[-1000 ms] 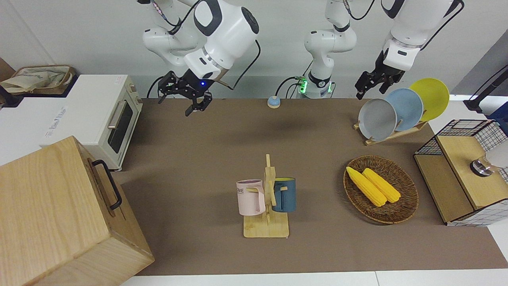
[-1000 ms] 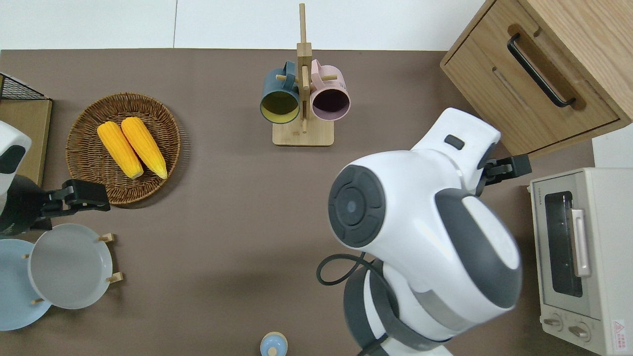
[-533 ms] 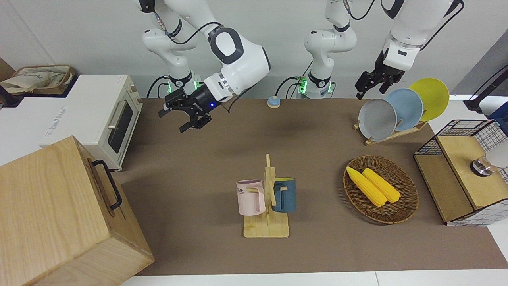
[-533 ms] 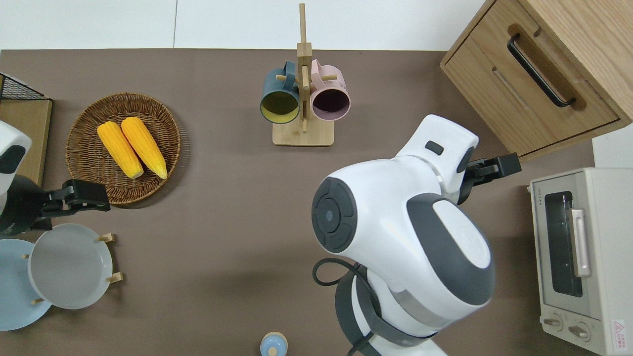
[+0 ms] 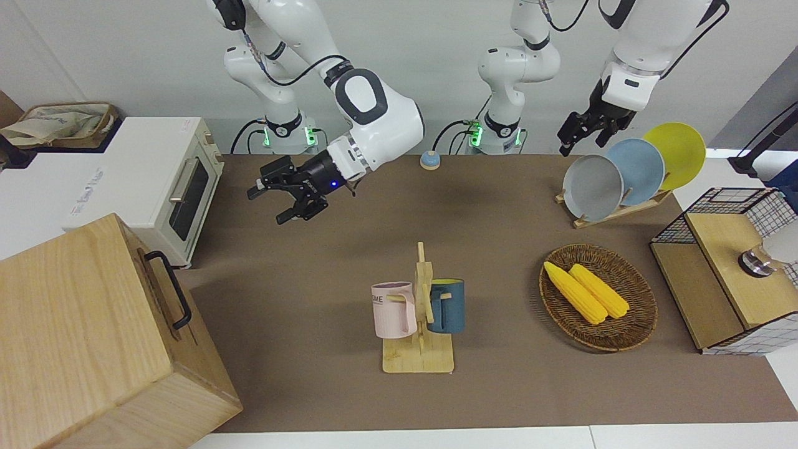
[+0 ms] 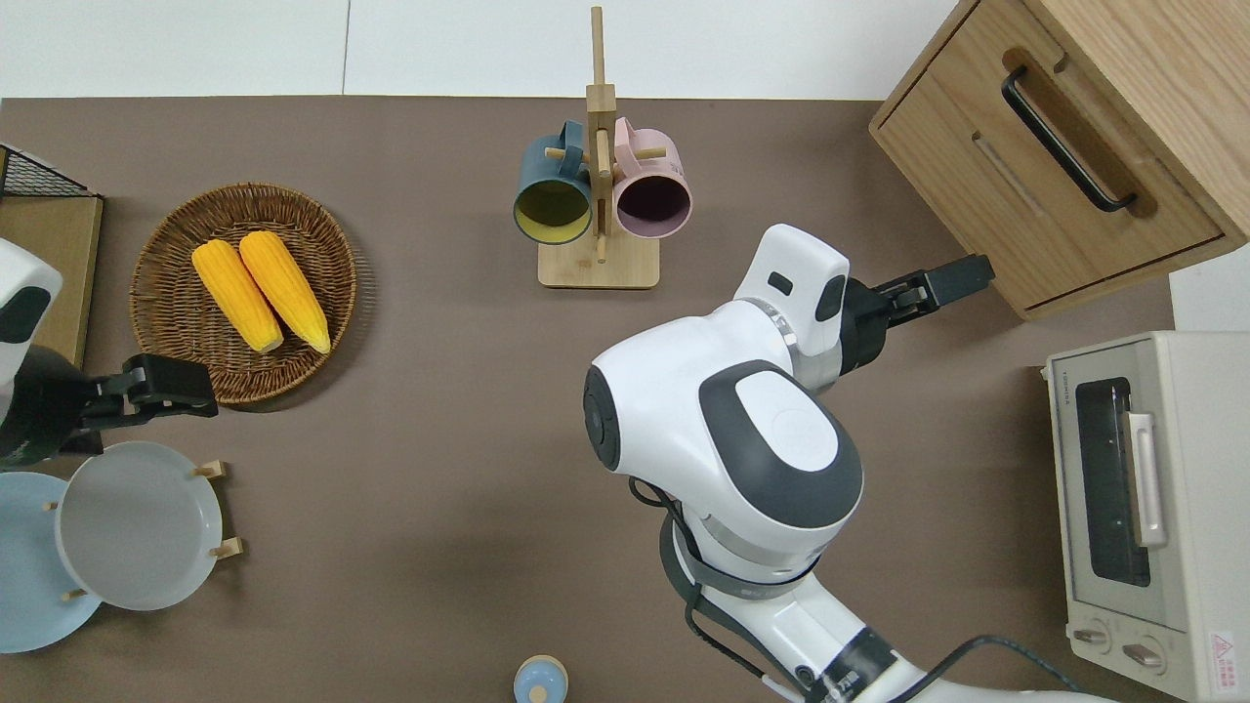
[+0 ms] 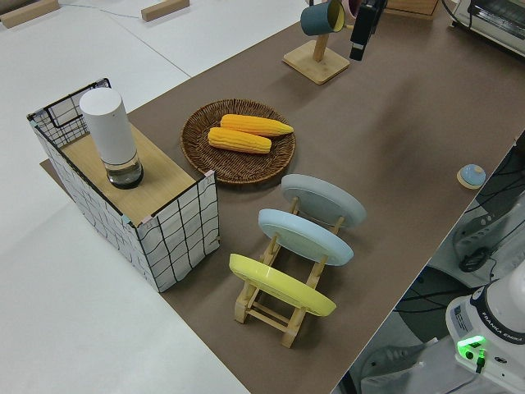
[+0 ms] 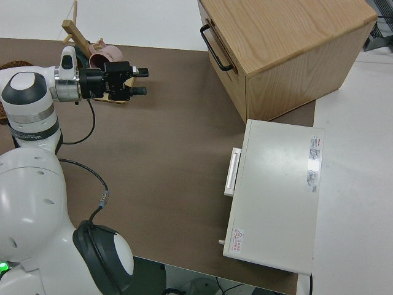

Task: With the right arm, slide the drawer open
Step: 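Raise the right arm and swing the right gripper toward the drawer handle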

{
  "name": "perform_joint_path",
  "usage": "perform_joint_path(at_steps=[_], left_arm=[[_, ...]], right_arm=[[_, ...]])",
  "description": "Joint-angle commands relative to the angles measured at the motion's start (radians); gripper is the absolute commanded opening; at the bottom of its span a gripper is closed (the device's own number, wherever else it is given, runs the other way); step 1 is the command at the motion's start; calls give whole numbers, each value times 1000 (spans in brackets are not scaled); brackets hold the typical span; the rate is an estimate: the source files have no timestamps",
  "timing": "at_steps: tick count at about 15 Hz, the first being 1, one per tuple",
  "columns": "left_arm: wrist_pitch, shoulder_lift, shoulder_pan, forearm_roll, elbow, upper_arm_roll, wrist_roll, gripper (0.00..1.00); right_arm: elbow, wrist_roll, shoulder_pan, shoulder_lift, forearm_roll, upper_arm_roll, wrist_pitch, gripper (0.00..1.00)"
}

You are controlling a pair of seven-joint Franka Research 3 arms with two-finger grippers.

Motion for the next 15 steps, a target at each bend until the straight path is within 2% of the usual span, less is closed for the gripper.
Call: perform_joint_path(at_steps=[1,5,9,12,15], left_arm=[[-17,-8,-1,-1,4,4,9,993],[-15,-8,-1,-1,4,4,9,993],[-17,-8,-1,-1,4,4,9,993],[-15,-8,-1,-1,4,4,9,993],[-15,-8,-1,-1,4,4,9,993]], right_arm=[[-8,19,0,13,-41,-4,19,987],[-8,13,-3,25,-67,-4,30,987],[-9,8,-8,40,-135,-42,61,987],[-32,1,-17,59,-217,-42,64,987],[-35,-4,-21,78,-268,-51,80,987]])
